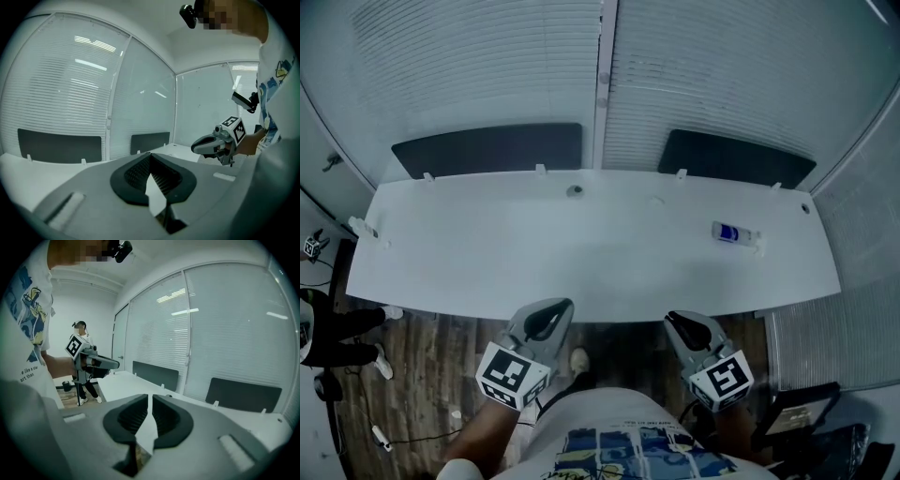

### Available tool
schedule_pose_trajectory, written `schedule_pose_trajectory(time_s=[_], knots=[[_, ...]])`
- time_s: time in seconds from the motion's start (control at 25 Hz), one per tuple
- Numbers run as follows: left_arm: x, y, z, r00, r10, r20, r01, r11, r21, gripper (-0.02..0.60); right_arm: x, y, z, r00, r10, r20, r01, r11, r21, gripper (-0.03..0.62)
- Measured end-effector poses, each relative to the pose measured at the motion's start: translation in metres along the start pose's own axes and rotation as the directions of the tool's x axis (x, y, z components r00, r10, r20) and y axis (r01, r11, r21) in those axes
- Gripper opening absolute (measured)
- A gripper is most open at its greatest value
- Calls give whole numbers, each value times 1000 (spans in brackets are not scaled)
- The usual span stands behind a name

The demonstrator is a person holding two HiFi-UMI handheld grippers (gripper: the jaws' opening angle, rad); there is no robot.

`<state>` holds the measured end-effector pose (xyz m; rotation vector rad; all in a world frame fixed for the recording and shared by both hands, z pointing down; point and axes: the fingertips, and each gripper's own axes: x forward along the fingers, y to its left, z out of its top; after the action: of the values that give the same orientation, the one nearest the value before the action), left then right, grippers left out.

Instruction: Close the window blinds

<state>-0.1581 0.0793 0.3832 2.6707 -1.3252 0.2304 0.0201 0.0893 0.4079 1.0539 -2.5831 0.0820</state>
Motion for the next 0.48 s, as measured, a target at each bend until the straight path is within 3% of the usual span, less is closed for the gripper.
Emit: schedule_pose_trajectory(time_s=[0.48], knots=[[-59,-70,-14,999,35,-10,-35,999,1,6,-68,47,-20,999,38,36,-39,999,11,28]])
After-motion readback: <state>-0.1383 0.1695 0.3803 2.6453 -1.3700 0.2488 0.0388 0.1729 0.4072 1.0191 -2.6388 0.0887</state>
